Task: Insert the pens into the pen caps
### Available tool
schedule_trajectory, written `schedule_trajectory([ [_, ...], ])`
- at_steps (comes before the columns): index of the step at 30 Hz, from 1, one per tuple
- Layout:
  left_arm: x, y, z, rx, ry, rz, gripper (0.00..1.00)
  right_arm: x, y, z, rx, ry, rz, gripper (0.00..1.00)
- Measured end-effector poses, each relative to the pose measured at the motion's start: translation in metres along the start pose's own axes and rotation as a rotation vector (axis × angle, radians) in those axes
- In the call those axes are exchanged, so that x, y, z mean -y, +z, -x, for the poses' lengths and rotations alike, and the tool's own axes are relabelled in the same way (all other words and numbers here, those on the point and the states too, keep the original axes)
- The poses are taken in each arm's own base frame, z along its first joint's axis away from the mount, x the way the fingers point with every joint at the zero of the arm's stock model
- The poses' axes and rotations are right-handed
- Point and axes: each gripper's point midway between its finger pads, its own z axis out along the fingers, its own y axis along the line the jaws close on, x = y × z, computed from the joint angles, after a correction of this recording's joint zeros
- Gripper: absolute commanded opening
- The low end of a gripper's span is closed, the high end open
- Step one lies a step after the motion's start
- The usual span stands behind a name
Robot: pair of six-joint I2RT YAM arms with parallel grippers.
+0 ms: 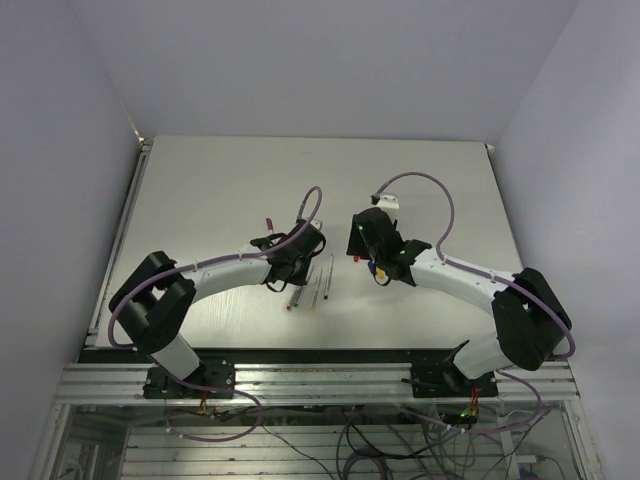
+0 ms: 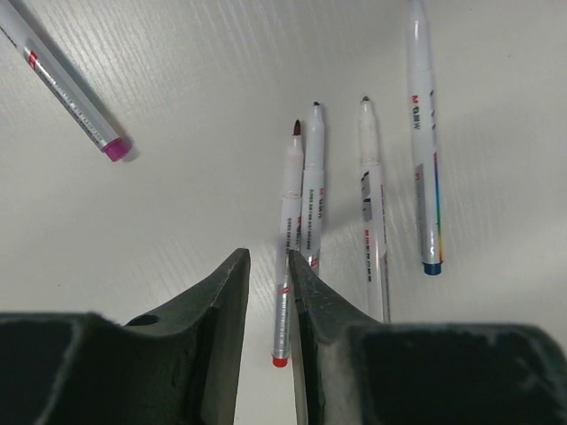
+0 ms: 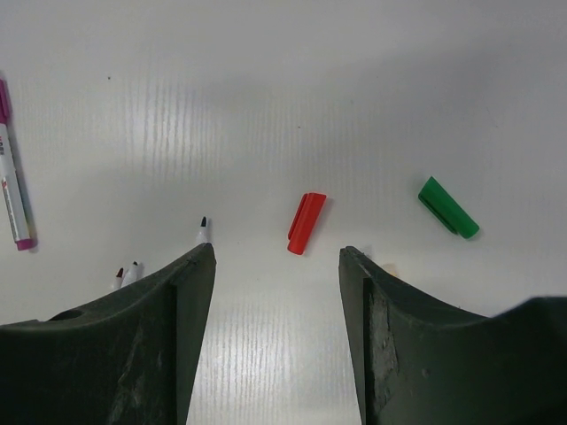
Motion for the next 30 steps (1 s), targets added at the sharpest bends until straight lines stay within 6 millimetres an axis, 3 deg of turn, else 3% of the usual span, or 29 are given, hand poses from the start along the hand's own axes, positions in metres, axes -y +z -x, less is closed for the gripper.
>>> schedule_trajectory([
  [30, 0.003, 0.008, -0.024, -0.07, 0.011, -0.009, 0.38, -0.002, 0.001, -0.001, 0.0, 0.008, 0.013, 0.58],
])
